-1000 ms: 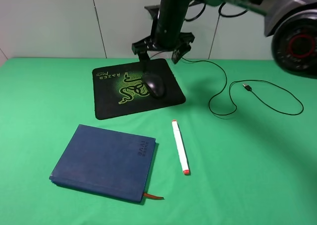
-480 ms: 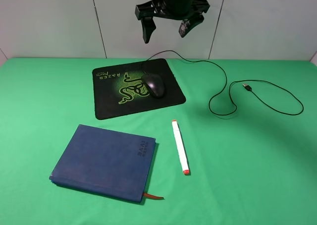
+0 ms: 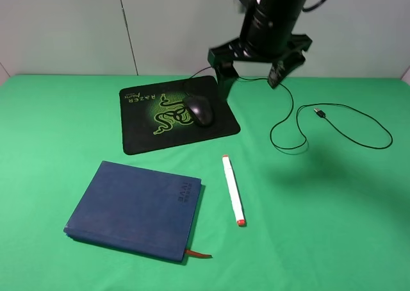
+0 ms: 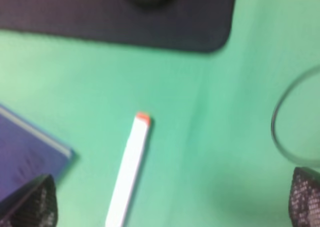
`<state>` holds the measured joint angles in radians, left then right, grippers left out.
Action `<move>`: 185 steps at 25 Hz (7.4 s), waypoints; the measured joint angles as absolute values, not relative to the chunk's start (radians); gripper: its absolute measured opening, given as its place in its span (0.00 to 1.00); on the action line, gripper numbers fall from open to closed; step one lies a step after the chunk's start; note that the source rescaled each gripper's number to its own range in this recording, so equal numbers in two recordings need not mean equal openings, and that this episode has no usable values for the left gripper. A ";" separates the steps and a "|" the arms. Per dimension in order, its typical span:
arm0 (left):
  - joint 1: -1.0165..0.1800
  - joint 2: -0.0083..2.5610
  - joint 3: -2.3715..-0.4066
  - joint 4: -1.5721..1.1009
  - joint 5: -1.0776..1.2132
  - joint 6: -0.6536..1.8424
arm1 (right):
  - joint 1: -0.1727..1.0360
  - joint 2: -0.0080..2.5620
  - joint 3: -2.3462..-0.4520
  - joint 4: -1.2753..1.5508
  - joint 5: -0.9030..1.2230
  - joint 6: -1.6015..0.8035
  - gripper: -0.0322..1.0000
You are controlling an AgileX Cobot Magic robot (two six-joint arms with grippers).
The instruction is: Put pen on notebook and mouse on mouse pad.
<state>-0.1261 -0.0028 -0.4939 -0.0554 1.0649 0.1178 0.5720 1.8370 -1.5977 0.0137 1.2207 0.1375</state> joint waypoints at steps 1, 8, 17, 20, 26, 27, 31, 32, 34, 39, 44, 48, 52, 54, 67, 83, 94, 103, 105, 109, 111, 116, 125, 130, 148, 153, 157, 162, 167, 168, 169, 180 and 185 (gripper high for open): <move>-0.126 -0.003 -0.494 -0.055 1.065 0.118 | 0.572 1.826 -1.570 0.014 1.221 0.140 1.00; -0.126 -0.003 -0.494 -0.055 1.065 0.118 | 0.572 1.810 -1.395 0.018 1.214 0.173 1.00; -0.126 -0.003 -0.494 -0.055 1.065 0.118 | 0.572 1.810 -1.153 0.024 1.012 0.253 1.00; -0.126 -0.003 -0.494 -0.055 1.065 0.118 | 0.572 1.810 -1.105 0.038 0.947 0.265 1.00; -0.126 -0.003 -0.494 -0.055 1.065 0.118 | 0.587 1.810 -1.066 0.076 0.863 0.233 1.00; -0.126 -0.003 -0.494 -0.055 1.065 0.118 | 0.605 1.810 -1.066 0.076 0.858 0.228 1.00; -0.126 -0.003 -0.494 -0.055 1.065 0.118 | 0.701 1.810 -1.066 0.071 0.809 0.248 1.00; -0.126 -0.003 -0.494 -0.055 1.065 0.118 | 0.726 1.810 -1.066 0.061 0.794 0.269 1.00; -0.126 -0.003 -0.494 -0.055 1.065 0.118 | 0.763 1.810 -1.066 0.024 0.754 0.337 1.00; -0.126 -0.003 -0.494 -0.055 1.065 0.118 | 0.781 1.810 -1.066 -0.093 0.721 0.467 1.00; -0.126 -0.003 -0.494 -0.055 1.065 0.118 | 0.781 1.839 -1.066 -0.158 0.700 0.501 1.00; -0.126 -0.003 -0.494 -0.055 1.065 0.118 | 0.781 1.885 -1.064 -0.180 0.672 0.502 1.00; -0.126 -0.003 -0.494 -0.055 1.065 0.118 | 0.781 1.889 -1.061 -0.207 0.652 0.508 1.00; -0.126 -0.003 -0.494 -0.055 1.065 0.118 | 0.781 1.892 -1.061 -0.235 0.649 0.529 1.00; -0.126 -0.003 -0.494 -0.055 1.065 0.118 | 0.781 1.945 -1.061 -0.272 0.656 0.572 1.00; -0.126 -0.003 -0.494 -0.055 1.065 0.118 | 0.781 1.945 -1.061 -0.272 0.699 0.575 0.15; -0.126 -0.003 -0.494 -0.055 1.065 0.118 | 0.781 1.945 -1.061 -0.272 0.699 0.575 0.06; -0.126 -0.003 -0.494 -0.055 1.065 0.118 | 0.781 1.901 -1.096 -0.259 0.768 0.575 0.06; -0.126 -0.003 -0.494 -0.055 1.065 0.118 | 0.781 1.892 -1.115 -0.249 0.787 0.575 0.06; -0.126 -0.003 -0.494 -0.055 1.065 0.118 | 0.781 1.887 -1.148 -0.210 0.823 0.542 0.06; -0.126 -0.003 -0.494 -0.055 1.065 0.118 | 0.781 1.883 -1.158 -0.167 0.827 0.485 0.06; -0.126 -0.003 -0.494 -0.055 1.065 0.118 | 0.781 1.876 -1.192 -0.032 0.837 0.353 0.06; -0.126 -0.003 -0.494 -0.055 1.065 0.118 | 0.801 1.875 -1.312 0.093 0.861 0.253 0.05; -0.126 -0.003 -0.494 -0.055 1.065 0.118 | 0.861 1.879 -1.370 0.096 0.858 0.242 0.05; -0.126 -0.003 -0.494 -0.055 1.065 0.118 | 1.048 2.177 -1.605 0.057 0.891 0.213 0.05; -0.126 -0.003 -0.494 -0.055 1.065 0.118 | 1.048 2.208 -1.605 0.007 0.851 0.213 0.05; -0.126 -0.003 -0.494 -0.055 1.065 0.118 | 1.048 2.208 -1.605 -0.005 0.840 0.213 0.04; -0.126 -0.003 -0.494 -0.055 1.065 0.118 | 1.048 2.208 -1.605 -0.006 0.847 0.213 0.03; -0.126 -0.003 -0.494 -0.055 1.065 0.118 | 1.048 2.209 -1.606 0.012 0.875 0.217 0.48; -0.126 -0.003 -0.494 -0.055 1.065 0.118 | 1.048 2.209 -1.606 0.019 0.880 0.221 0.69; -0.126 -0.003 -0.494 -0.055 1.065 0.118 | 1.048 2.209 -1.606 0.024 0.883 0.224 0.82; -0.126 -0.003 -0.494 -0.055 1.065 0.118 | 1.048 2.214 -1.606 0.032 0.883 0.226 1.00; -0.126 -0.003 -0.494 -0.055 1.065 0.118 | 1.048 2.214 -1.606 0.032 0.883 0.227 1.00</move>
